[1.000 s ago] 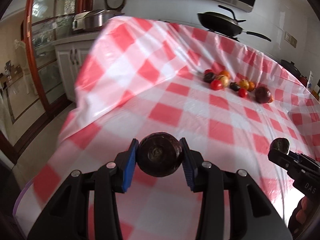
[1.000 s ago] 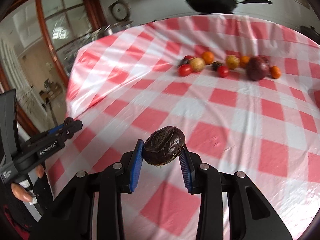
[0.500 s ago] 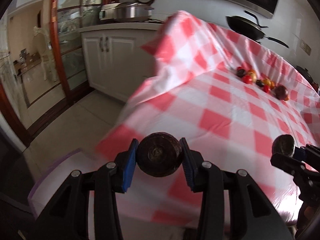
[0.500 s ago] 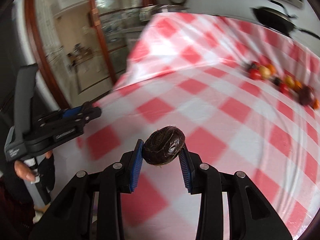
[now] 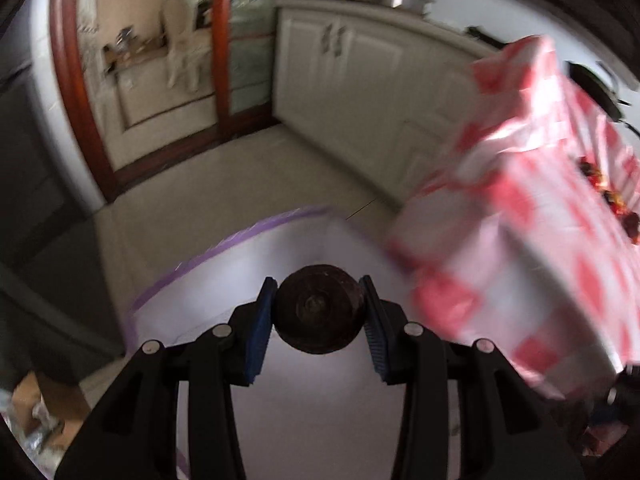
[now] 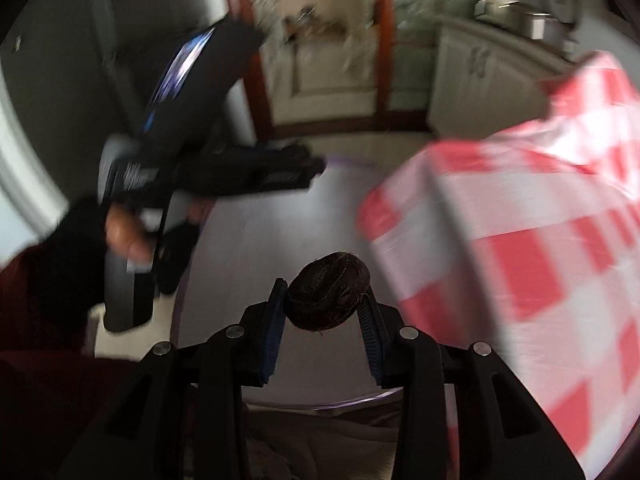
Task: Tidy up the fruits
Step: 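Carry both held dark fruits off the table toward the white box, then open both tools to drop the dark fruits into the white box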
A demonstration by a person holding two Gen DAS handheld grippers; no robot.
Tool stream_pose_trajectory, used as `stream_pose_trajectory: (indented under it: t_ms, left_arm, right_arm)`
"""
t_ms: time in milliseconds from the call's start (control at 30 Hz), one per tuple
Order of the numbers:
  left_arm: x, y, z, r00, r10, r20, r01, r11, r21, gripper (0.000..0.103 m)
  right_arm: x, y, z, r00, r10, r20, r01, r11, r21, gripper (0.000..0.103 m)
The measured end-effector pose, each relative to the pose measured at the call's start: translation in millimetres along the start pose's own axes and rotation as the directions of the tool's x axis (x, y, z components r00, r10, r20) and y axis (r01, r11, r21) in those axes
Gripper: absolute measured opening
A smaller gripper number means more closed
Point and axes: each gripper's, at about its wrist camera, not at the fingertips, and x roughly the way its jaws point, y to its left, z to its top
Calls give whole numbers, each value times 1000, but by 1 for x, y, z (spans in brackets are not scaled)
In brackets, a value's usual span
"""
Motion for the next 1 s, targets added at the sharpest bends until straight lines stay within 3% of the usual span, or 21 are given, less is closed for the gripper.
stream_pose_trajectory:
  t_ms: [200, 400, 533, 600, 667, 733, 1000]
  left_arm:
    - [51, 31, -27, 987, 47, -155, -57, 997, -60, 42]
    - [80, 34, -45, 962, 102, -253, -114, 993, -35, 42]
    - [82, 31, -43, 958, 108, -265, -124, 991, -42, 45]
    - [83, 29, -45, 953, 112, -280, -129, 991, -41, 59]
    - [81, 29, -45, 951, 116, -286, -135, 990, -50, 77]
    - [81, 29, -46, 948, 121, -293, -142, 989, -51, 82]
    - [82, 18, -60, 929, 108, -355, -128, 991, -32, 82]
  right_arm:
    - [79, 11, -7, 976, 32, -213, -37, 999, -17, 36]
    - [149, 11, -17, 904, 66, -422, -58, 998, 31, 36]
    - [163, 11, -24, 873, 61, -485, -46, 998, 42, 37]
    - [164, 11, -27, 867, 58, -494, -39, 998, 47, 39]
    - [166, 12, -28, 861, 61, -504, -36, 998, 59, 57]
    - [165, 12, -29, 861, 57, -505, -30, 998, 61, 62]
    - [156, 36, -49, 815, -31, -578, -24, 996, -86, 66]
